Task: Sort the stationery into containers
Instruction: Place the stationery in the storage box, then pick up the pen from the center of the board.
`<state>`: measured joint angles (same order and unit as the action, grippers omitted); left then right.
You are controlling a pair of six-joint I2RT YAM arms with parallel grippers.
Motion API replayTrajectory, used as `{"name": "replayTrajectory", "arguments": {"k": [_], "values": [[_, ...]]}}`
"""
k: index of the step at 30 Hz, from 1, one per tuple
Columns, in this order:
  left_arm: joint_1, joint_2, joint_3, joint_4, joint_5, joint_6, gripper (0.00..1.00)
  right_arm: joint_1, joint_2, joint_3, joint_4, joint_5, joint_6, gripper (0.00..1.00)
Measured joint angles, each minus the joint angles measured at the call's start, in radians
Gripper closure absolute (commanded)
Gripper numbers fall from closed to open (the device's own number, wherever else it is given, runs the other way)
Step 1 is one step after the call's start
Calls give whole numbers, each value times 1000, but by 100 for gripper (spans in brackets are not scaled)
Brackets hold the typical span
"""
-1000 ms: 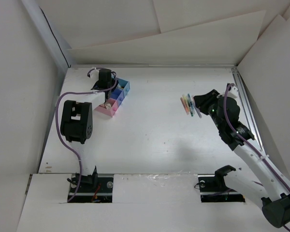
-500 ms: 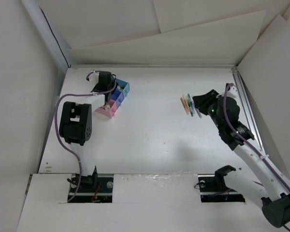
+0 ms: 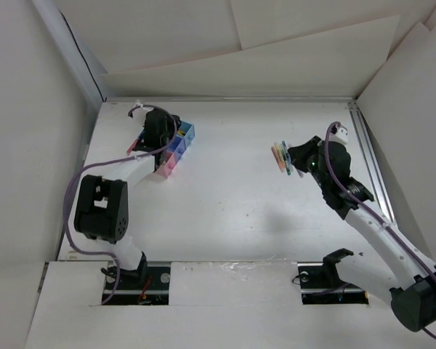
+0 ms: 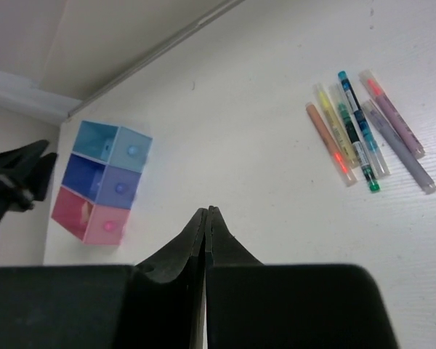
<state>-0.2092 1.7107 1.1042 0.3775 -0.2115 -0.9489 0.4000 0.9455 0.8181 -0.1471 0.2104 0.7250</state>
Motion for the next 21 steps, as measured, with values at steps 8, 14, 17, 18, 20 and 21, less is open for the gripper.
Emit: {"name": "replayTrajectory", "arguments": {"k": [8,14,17,18,20,21], "values": [[-316,-248,-218,202,24,167,73,-4,225,41,-2,64,5,82],[-484,-249,-370,261,159,255,73,-40,439,75,-2,62,-7,65],[-489,-246,-439,285,262,283,73,-69,526,93,-5,42,-20,62],[-489,-246,-455,289,291,294,73,-82,553,100,-5,35,-24,60],[-489,-249,-476,301,333,320,73,-107,596,110,-9,20,-34,59],[-489,-253,-484,301,348,332,72,-116,613,117,-9,13,-39,59]]}}
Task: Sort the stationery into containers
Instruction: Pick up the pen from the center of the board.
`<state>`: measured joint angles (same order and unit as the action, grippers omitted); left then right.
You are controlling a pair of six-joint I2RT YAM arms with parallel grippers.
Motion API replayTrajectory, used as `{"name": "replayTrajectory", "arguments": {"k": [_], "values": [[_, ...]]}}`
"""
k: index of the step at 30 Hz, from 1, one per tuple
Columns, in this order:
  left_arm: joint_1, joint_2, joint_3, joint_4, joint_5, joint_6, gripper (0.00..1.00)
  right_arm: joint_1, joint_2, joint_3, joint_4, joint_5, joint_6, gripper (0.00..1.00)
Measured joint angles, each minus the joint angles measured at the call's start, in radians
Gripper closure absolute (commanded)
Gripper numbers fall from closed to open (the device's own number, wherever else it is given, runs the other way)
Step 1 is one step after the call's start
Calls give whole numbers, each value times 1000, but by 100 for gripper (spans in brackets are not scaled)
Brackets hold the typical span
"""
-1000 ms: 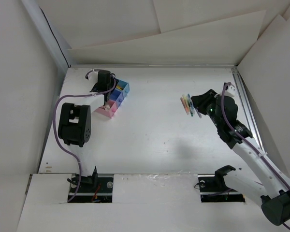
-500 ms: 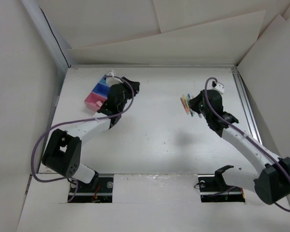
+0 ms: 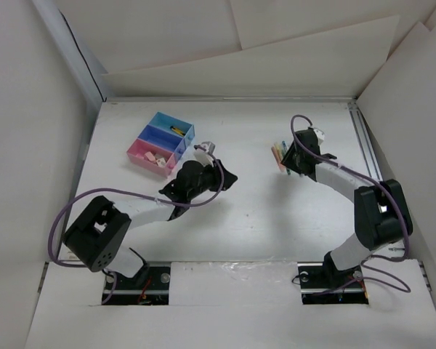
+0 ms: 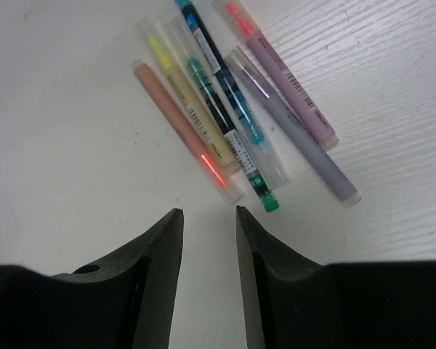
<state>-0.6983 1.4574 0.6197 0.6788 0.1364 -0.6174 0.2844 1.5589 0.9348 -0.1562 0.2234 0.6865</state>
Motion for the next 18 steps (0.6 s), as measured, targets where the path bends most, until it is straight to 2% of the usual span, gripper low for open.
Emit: {"name": "replayTrajectory", "arguments": {"k": [11,18], "values": [[0,-227,-21,-17,39,95,68,-43,165,101,1,-102,-33,62],[0,-258,-31,-22,37,109,68,-41,198,106,0,-119,-31,62]]}}
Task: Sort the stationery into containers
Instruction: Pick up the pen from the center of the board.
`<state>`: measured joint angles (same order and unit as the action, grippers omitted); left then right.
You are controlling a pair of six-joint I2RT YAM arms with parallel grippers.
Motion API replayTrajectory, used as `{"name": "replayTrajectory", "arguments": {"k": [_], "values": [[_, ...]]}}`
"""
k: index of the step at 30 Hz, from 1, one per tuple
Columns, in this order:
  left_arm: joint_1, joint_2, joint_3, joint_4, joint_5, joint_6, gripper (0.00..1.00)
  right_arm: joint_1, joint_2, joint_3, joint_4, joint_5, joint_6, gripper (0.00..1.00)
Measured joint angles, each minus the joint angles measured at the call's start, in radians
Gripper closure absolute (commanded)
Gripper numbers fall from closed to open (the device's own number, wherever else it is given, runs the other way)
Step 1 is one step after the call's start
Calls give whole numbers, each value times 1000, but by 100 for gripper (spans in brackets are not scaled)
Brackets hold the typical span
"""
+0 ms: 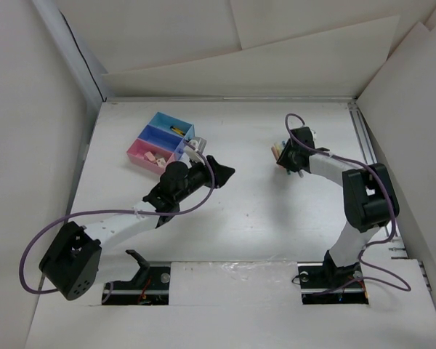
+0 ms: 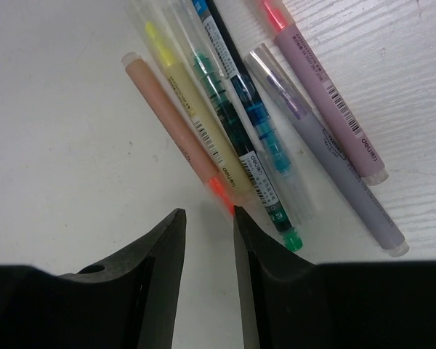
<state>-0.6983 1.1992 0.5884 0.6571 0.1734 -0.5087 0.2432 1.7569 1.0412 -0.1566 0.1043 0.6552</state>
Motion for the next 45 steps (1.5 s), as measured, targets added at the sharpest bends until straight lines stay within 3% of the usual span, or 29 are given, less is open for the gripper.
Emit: {"name": "replayTrajectory", "arguments": {"k": [34,45], "values": [[0,-19,-19,-18,7,1,68,39,28,106,-144,147,17,64],[0,-19,-26,-12,13,-5,68,32,111,179,-206,121,-24,57]]}}
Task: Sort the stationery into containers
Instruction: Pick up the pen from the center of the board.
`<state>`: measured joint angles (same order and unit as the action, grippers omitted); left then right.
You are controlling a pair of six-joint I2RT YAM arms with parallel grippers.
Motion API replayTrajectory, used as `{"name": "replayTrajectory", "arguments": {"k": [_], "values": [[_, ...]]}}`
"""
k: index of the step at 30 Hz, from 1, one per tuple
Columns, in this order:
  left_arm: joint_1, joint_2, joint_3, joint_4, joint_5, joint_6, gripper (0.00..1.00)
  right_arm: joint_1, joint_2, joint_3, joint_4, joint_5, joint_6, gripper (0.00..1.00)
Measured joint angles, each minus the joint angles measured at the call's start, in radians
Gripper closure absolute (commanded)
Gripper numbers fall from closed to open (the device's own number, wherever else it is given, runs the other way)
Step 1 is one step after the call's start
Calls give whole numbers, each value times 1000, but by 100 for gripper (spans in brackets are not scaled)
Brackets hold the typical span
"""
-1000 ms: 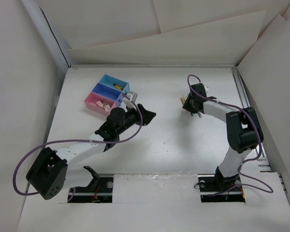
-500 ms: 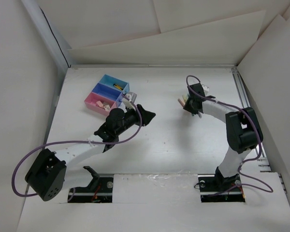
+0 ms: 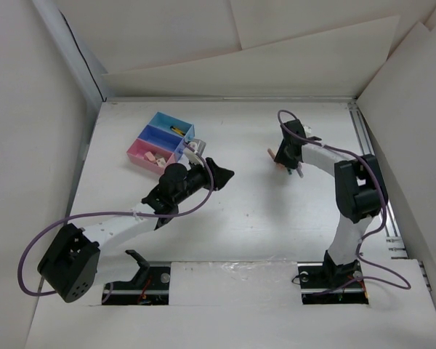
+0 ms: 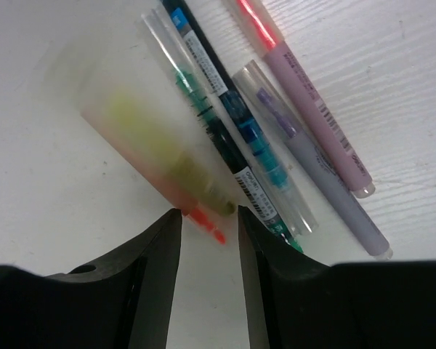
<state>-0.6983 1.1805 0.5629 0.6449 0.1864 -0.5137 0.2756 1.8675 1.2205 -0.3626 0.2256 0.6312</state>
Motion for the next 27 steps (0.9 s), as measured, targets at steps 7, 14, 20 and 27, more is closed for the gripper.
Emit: {"name": "replayTrajectory", "arguments": {"k": [7,14,20,27], "values": [[0,-1,0,2,2,0,68,3,13,22,-21,-60,-23,56],[0,-2,0,2,2,-1,68,61,13,22,-28,-76,-23,56],[0,-2,0,-8,-14,-15,67,130,13,22,-31,-68,-13,63],[63,-2,0,-68,-75,-64,67,160,34,23,-29,-48,-1,66]]}}
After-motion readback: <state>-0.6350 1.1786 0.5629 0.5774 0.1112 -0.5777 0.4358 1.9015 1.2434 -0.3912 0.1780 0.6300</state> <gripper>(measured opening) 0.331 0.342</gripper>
